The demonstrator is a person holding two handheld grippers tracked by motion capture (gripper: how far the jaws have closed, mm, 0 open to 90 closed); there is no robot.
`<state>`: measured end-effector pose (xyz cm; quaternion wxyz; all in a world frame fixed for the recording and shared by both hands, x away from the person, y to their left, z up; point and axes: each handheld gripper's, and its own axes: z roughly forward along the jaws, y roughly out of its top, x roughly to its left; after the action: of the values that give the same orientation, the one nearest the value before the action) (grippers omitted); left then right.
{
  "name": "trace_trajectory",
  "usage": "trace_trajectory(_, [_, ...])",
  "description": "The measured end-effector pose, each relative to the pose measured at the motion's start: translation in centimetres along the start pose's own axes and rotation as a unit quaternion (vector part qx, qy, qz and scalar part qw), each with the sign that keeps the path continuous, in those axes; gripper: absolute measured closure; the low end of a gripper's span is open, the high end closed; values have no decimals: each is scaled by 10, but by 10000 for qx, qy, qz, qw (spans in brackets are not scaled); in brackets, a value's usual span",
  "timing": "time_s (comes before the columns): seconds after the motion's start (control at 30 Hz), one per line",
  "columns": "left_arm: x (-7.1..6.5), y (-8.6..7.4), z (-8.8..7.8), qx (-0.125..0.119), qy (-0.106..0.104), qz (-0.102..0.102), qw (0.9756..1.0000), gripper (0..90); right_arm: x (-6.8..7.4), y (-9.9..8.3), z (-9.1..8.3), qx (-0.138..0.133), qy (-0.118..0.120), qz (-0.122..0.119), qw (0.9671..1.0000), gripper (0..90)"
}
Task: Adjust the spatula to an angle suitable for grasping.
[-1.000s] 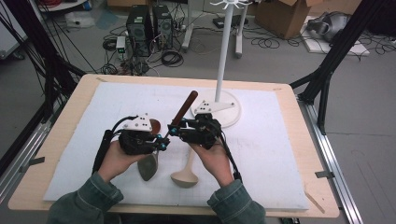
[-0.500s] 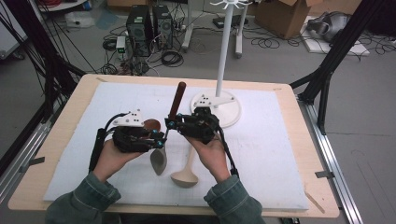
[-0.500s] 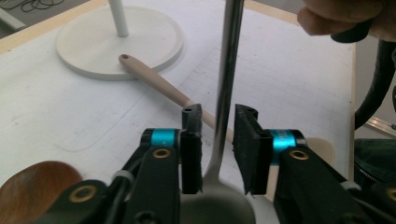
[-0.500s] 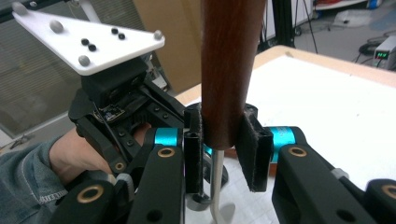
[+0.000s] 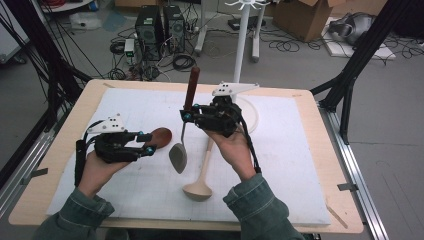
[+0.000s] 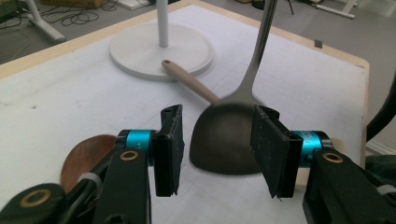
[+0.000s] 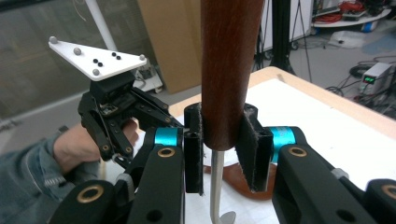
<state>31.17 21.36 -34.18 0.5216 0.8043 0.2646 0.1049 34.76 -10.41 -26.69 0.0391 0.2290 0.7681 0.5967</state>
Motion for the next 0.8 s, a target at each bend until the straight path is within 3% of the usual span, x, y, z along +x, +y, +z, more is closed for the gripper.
trace_trajectory(0.4, [16,-33,-11,-74,402,-281,9988,355,-21,13,-18,241,-89,-290,9992,740])
trace_trajectory(0.6, [23,-43,-16,-114,549,-346,9978,310,-31,21,-24,280,-148,-487,9983,740])
trace_trajectory(0.8, [31,-53,-15,-74,695,-420,9967,213,-46,35,-32,344,-232,-507,9979,740])
